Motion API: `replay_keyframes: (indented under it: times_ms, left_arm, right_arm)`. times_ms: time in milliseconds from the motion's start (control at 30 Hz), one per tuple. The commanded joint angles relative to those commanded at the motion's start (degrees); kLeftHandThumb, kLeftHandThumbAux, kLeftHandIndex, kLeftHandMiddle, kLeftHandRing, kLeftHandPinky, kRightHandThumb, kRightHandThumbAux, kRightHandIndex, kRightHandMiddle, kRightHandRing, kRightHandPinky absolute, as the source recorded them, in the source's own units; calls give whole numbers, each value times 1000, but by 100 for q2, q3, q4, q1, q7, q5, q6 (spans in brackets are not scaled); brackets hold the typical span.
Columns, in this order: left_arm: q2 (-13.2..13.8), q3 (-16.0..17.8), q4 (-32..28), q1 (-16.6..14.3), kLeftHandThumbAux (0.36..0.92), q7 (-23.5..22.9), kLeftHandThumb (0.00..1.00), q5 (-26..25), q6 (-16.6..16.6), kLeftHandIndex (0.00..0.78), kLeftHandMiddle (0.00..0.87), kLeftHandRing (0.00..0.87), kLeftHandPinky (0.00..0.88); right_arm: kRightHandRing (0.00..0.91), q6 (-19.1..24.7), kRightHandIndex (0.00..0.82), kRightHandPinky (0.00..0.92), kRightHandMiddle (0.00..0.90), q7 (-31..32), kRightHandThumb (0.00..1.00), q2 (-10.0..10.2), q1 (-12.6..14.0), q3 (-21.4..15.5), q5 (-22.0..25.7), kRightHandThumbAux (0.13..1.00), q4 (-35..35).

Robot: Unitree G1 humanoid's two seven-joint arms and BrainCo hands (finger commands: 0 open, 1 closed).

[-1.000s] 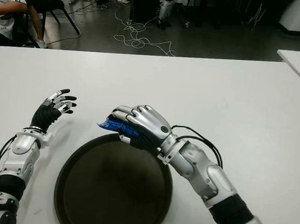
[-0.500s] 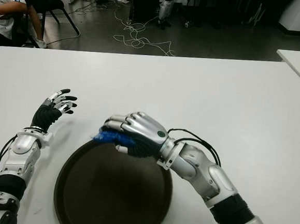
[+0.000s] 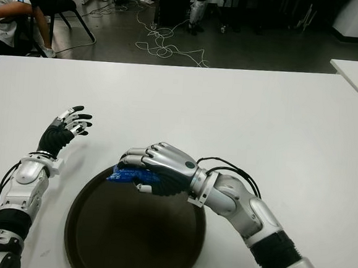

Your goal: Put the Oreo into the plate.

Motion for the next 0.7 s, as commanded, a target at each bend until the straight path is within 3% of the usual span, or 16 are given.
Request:
replay_keyframes:
  times_ms: [700]
  left_arm:
    - [29, -26, 73, -21, 620, 55, 155, 95, -62, 173, 295, 292, 337]
  right_arm:
    - [608, -355, 421, 609, 577, 36, 691, 212, 72, -44, 162, 728, 302]
